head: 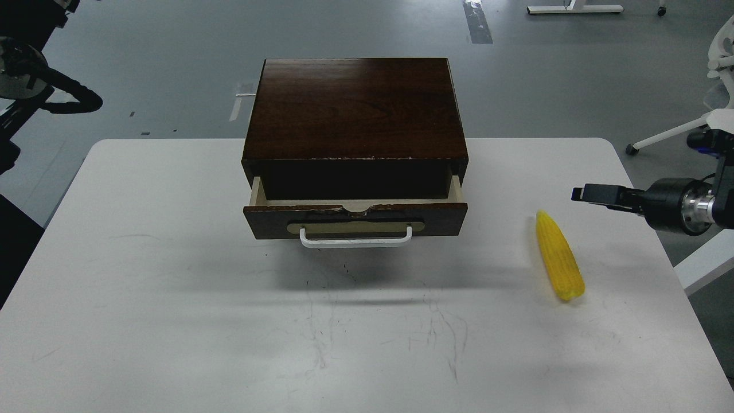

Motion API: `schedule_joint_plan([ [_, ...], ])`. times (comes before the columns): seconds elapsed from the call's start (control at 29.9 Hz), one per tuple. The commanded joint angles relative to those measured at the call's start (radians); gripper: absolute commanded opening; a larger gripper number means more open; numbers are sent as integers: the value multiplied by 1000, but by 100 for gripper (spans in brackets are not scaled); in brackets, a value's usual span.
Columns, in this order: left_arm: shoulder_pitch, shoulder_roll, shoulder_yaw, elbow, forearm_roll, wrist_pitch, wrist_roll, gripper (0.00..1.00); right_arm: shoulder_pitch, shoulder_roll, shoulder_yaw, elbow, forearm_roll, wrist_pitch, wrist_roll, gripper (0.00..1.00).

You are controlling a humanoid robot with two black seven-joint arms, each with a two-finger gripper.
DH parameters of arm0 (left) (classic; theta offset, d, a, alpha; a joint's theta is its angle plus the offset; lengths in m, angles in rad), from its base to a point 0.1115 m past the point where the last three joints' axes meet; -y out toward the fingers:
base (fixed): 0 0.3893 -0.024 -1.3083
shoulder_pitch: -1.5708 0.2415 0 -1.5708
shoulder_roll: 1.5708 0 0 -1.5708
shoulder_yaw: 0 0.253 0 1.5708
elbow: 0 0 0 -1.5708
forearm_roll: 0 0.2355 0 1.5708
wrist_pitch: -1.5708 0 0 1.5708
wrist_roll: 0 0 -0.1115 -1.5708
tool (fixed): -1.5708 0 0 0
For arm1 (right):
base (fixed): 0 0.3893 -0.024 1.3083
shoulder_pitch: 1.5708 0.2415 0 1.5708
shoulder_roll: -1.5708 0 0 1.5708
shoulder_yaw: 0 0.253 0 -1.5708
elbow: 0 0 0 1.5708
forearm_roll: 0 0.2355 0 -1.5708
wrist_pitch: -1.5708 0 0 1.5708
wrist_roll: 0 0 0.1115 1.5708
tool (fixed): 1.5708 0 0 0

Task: Put corn in drawer with both arms
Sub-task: 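Reach the right gripper to the yellow corn cob and grasp it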

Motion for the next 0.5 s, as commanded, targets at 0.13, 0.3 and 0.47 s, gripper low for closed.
schedule_joint_plan([
  [0.13,1,36,-5,-1,2,-10,-1,98,-27,80,-70,-29,-67,-44,-2,91],
  [0.3,0,56,-18,1,8,-10,1,98,-54,117,-111,-41,-75,-50,-3,80],
  [0.47,-3,56,-18,1,10,-15,3,98,-79,146,-111,-87,-73,-51,4,52],
])
